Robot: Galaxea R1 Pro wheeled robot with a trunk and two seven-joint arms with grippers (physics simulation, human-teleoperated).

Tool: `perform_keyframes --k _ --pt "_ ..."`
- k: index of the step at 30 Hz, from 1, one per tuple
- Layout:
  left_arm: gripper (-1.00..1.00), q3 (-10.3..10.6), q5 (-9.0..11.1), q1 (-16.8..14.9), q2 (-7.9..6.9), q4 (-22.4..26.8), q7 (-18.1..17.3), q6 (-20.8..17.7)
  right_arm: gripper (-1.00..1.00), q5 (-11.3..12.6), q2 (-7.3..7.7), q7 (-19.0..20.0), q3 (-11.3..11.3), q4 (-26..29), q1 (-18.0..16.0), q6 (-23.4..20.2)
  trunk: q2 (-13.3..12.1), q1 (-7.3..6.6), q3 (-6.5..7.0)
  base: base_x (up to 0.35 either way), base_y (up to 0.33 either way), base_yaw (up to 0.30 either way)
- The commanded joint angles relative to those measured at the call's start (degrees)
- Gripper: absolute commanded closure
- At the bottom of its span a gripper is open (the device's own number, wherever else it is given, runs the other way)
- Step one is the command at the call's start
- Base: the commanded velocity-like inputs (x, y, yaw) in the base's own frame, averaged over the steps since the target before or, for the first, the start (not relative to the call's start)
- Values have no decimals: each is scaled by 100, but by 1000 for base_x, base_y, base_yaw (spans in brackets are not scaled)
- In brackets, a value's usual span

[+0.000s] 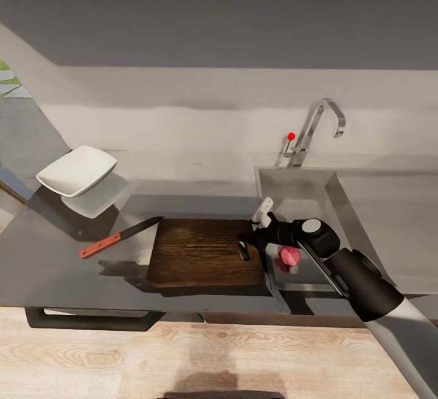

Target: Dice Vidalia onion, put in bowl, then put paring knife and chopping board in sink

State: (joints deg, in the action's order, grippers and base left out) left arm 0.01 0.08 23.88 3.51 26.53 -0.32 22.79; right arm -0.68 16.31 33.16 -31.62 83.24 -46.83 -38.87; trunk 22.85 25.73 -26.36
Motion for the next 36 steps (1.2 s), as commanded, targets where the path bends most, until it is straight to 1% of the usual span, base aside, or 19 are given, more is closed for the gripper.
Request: perform_keyframes --k 1,22,28,36 --pt "-100 -1 1 3 0 10 -3 6 100 51 4 24 -37 -247 -1 -62 7 5 -9 0 0 0" --pt "-100 -4 9 3 0 1 -3 6 100 42 2 15 -37 -279 -1 -56 7 5 -9 0 0 0" --pt "-100 6 10 3 0 1 -3 6 100 42 -12 7 -30 -463 -1 -39 7 5 -9 0 0 0" --pt "-100 7 10 3 0 -8 -3 6 100 42 -13 0 -28 -501 -1 -33 7 5 -9 0 0 0"
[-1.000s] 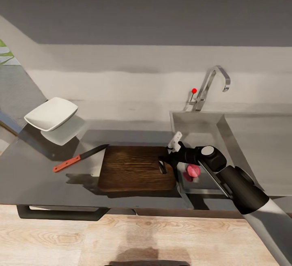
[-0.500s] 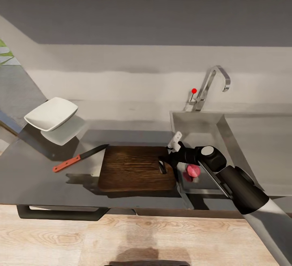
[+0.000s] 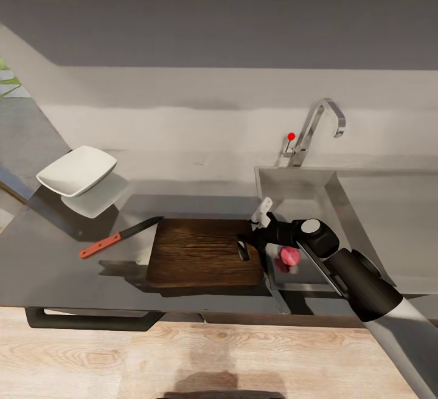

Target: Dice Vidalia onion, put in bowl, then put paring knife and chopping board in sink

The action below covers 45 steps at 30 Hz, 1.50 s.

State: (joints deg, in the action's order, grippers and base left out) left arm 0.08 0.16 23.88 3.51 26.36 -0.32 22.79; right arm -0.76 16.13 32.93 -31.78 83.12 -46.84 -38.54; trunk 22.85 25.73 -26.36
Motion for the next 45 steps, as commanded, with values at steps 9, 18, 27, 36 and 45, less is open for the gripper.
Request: perform_keyframes --k 9,18,27,36,45 --pt "-100 -4 2 3 0 10 -3 6 100 49 4 22 -12 -511 -1 -46 7 5 -9 0 0 0" --pt "-100 0 2 3 0 10 -3 6 100 41 4 8 -12 -542 -1 13 7 5 -9 0 0 0" --pt "-100 -1 2 3 0 10 -3 6 100 40 -4 3 -4 -644 -1 22 7 5 -9 0 0 0" --pt "-100 -17 2 3 0 -16 14 6 100 -21 -170 15 7 -169 -1 117 7 5 -8 0 0 0" --pt "-100 -2 9 3 0 -25 14 17 100 -144 -308 20 45 -273 -1 218 7 5 -8 0 0 0"
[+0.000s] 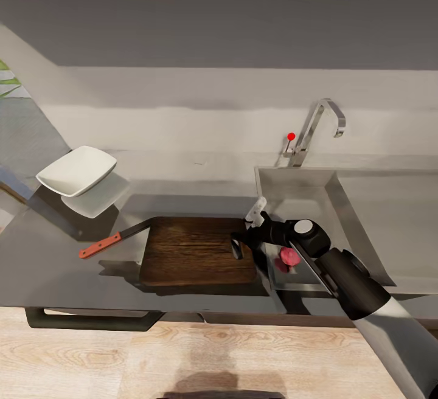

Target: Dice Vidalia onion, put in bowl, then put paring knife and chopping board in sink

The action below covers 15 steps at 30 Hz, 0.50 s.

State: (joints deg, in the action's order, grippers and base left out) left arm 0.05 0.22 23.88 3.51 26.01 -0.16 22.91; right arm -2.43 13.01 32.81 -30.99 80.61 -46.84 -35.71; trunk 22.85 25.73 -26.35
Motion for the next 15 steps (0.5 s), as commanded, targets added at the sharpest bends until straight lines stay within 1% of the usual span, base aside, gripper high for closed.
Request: perform_keyframes --k 1,13,14,15 --pt "-100 2 3 3 0 10 -2 5 100 7 2 32 -39 -27 0 -55 7 5 -9 0 0 0" --pt "-100 4 4 3 0 7 -2 5 100 -244 -1 37 -145 -5 0 76 7 5 -9 0 0 0" --pt "-100 4 4 3 0 8 -2 7 -100 -266 -1 38 -145 -3 0 85 7 5 -9 0 0 0" --pt "-100 4 4 3 0 6 -2 5 -100 -216 -1 39 -145 -13 0 66 7 5 -9 0 0 0"
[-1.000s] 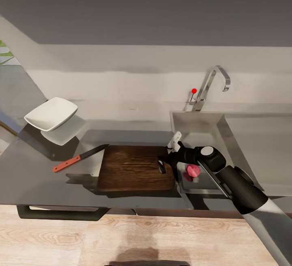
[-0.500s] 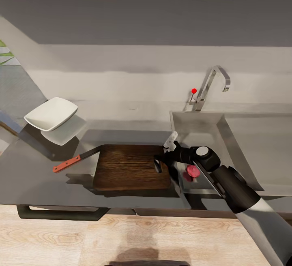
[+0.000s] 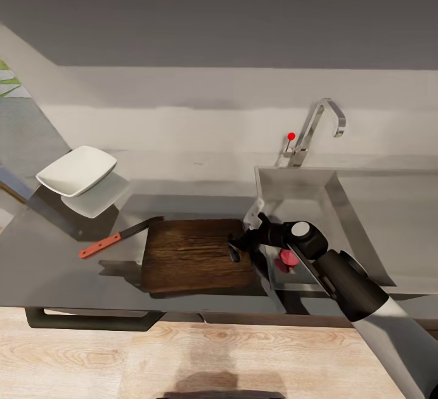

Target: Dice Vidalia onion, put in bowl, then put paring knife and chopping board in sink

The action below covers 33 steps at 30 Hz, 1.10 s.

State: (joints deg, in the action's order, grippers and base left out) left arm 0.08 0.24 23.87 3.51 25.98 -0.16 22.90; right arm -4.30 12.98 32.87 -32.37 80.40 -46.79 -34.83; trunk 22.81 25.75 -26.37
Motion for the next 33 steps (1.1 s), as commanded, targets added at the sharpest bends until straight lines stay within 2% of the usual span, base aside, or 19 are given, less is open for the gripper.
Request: perform_keyframes --k 1,4,5,24,33 --pt "-100 1 3 4 1 9 -2 5 -100 -12 3 34 -6 -25 -5 -50 10 3 -8 0 0 0" --pt "-100 1 3 4 1 9 -2 6 -100 114 3 32 -6 -120 -5 -147 10 3 -8 0 0 0" --pt "-100 1 3 4 1 10 -2 5 -100 393 3 33 -6 -200 -5 -147 10 3 -8 0 0 0" --pt "-100 1 3 4 1 4 -1 6 -100 393 2 40 -6 -200 -5 -147 10 3 -6 0 0 0" --pt "-100 1 3 4 1 4 -2 8 -100 403 3 44 -3 -200 -5 -147 10 3 59 0 0 0"
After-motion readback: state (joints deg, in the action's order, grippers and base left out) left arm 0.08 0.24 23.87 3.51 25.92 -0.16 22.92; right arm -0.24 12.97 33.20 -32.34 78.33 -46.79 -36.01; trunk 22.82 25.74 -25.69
